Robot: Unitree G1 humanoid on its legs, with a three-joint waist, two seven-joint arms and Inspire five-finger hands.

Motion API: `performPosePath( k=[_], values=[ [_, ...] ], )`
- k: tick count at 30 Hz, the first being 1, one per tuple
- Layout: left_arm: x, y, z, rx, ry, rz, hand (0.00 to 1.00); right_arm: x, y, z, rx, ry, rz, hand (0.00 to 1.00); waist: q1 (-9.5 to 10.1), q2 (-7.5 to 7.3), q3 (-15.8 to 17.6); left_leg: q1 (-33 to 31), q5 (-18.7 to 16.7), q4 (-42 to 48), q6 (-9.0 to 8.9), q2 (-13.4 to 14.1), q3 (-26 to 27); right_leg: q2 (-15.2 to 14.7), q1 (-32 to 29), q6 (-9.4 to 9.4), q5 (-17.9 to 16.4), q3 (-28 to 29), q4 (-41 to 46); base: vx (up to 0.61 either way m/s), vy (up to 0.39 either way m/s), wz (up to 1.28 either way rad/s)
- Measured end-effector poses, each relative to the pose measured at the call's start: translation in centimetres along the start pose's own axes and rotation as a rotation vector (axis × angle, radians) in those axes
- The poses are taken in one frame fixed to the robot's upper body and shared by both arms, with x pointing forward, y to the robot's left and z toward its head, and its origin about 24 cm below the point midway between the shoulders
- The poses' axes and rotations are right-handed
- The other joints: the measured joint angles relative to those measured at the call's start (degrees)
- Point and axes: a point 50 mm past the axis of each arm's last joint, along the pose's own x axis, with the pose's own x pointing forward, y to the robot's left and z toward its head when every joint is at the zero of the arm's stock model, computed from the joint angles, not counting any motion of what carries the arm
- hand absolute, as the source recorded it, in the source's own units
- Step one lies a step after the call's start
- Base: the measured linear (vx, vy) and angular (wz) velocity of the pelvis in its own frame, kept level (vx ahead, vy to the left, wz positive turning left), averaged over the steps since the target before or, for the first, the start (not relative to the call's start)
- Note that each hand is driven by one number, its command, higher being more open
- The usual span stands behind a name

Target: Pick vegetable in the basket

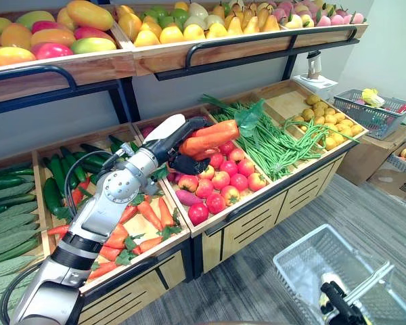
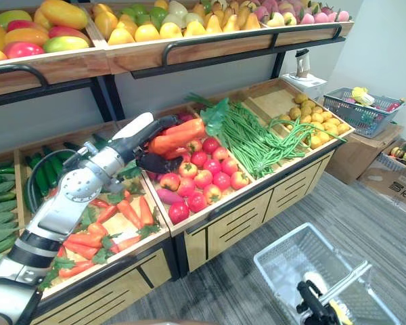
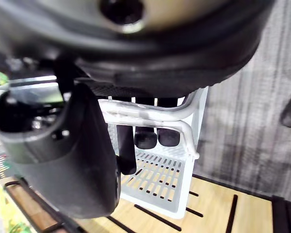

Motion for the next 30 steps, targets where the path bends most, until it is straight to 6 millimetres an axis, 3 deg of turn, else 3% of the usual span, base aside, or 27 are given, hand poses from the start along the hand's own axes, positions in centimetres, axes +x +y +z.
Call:
performPosePath(
  k=[3, 7, 9, 10, 11, 12, 14, 16, 17, 19, 22, 26, 30],
  values=[
    [0.8, -0.3, 2.0, -0.015, -0.091, -0.016, 0.0, 0.0, 0.7, 2.1, -0.023, -0.088, 0.036, 0.0, -0.15, 0.04, 0.0, 0.0, -0.5, 0.8, 0.21, 0.0, 0.9, 0.0, -0.6, 0.31, -0.2, 0.9, 1.1, 0.0, -0.004, -0.1],
    [1.8, -0.8, 5.7, -0.039, -0.254, -0.001, 0.0, 0.0, 2.7, 5.2, -0.057, -0.209, 0.131, 0.0, -1.76, 0.23, -0.1, 0.0, -1.8, 3.8, 0.86, -0.2, 1.1, 0.4, -2.8, 0.77, -1.4, 4.0, 4.4, -0.01, -0.009, -0.38],
    [1.7, -0.9, 6.8, -0.056, -0.299, 0.025, 0.0, 0.1, 3.8, 6.7, -0.079, -0.263, 0.19, 0.0, -1.61, 0.13, -0.1, -0.3, -3.2, 7.8, 3.38, -0.1, -2.6, 1.0, -3.7, 0.75, -1.4, 7.9, 5.4, 0.01, -0.042, -0.97],
    [1.7, -0.9, 7.0, -0.052, -0.304, 0.03, 0.0, 0.3, 4.7, 8.0, -0.113, -0.29, 0.239, 0.0, -1.52, -0.01, 0.1, -0.6, -5.0, 10.6, 6.34, -0.2, -8.0, 1.5, -3.7, 0.57, -1.1, 11.4, 5.6, -0.03, 0.015, -1.41],
    [1.6, -1.0, 6.9, -0.049, -0.29, 0.029, 0.0, 0.4, 5.5, 9.4, -0.165, -0.315, 0.289, 0.0, -1.01, 0.68, -0.2, -0.5, -8.0, 11.3, 6.17, -1.1, -14.6, 2.2, -3.9, 0.73, -0.8, 14.4, 5.7, -0.05, 0.046, -1.5],
    [1.5, -1.0, 6.8, -0.041, -0.281, 0.029, 0.0, 0.4, 5.8, 10.1, -0.189, -0.331, 0.312, 0.0, -0.71, 1.14, -0.4, -0.5, -8.7, 10.7, 5.97, -2.0, -17.2, 2.7, -4.2, 0.9, -0.6, 16.1, 5.9, -0.08, 0.065, -1.39],
    [1.2, -1.4, 6.7, -0.028, -0.266, 0.026, 0.0, -0.2, 6.8, 12.4, -0.25, -0.392, 0.37, 0.0, -0.8, 2.28, -0.3, 0.4, -9.3, 8.3, 5.49, -3.3, -17.5, 4.4, -6.1, 1.77, 0.0, 19.0, 7.1, -0.08, 0.056, -1.01],
    [1.0, -1.5, 6.5, -0.03, -0.255, 0.021, 0.0, -0.8, 7.7, 13.4, -0.265, -0.428, 0.405, 0.0, -1.26, 1.37, 0.3, 0.5, -9.6, 7.4, 5.08, -4.4, -16.0, 4.3, -7.5, 2.74, 1.3, 20.7, 6.6, -0.1, 0.06, -0.55],
    [0.9, -1.6, 6.3, -0.029, -0.243, 0.016, 0.0, -1.2, 8.2, 13.8, -0.273, -0.443, 0.431, 0.0, -1.25, 0.12, 1.2, 0.5, -9.6, 7.3, 5.03, -5.2, -15.6, 3.5, -7.5, 2.94, 1.9, 20.9, 5.0, -0.15, 0.064, -0.44],
    [0.8, -1.7, 6.0, -0.03, -0.228, 0.01, 0.0, -1.5, 8.7, 14.1, -0.284, -0.453, 0.458, 0.0, -1.01, -0.88, 1.9, 0.6, -9.7, 6.8, 4.95, -6.0, -14.5, 1.6, -7.7, 2.5, 2.9, 18.1, 2.9, -0.13, 0.062, -0.4],
    [0.6, -1.9, 5.7, -0.033, -0.215, 0.008, 0.0, -1.8, 8.6, 14.0, -0.302, -0.447, 0.471, 0.0, -0.37, -0.66, 2.2, 1.5, -10.6, 6.3, 4.65, -7.2, -13.3, 0.0, -7.5, 2.59, 5.7, 16.2, 0.6, -0.06, 0.055, -0.33],
    [-0.4, -2.2, 5.8, -0.014, -0.214, 0.014, 0.0, -1.6, 8.9, 13.3, -0.34, -0.401, 0.477, 0.0, 1.28, -0.05, 3.3, 2.5, -11.0, 6.3, 5.35, -7.9, -10.2, -4.2, -9.1, 0.92, 5.0, 2.1, 2.3, -0.05, 0.062, -0.39],
    [-1.5, -1.1, 6.1, 0.007, -0.232, 0.082, 0.0, -1.5, 9.3, 12.3, -0.354, -0.351, 0.5, 0.0, 3.09, -0.28, 3.5, 2.1, -11.2, 6.3, 5.73, -7.8, -10.3, -3.9, -9.3, 0.33, 5.6, 1.4, 0.6, -0.01, 0.029, -0.16]
  ],
)
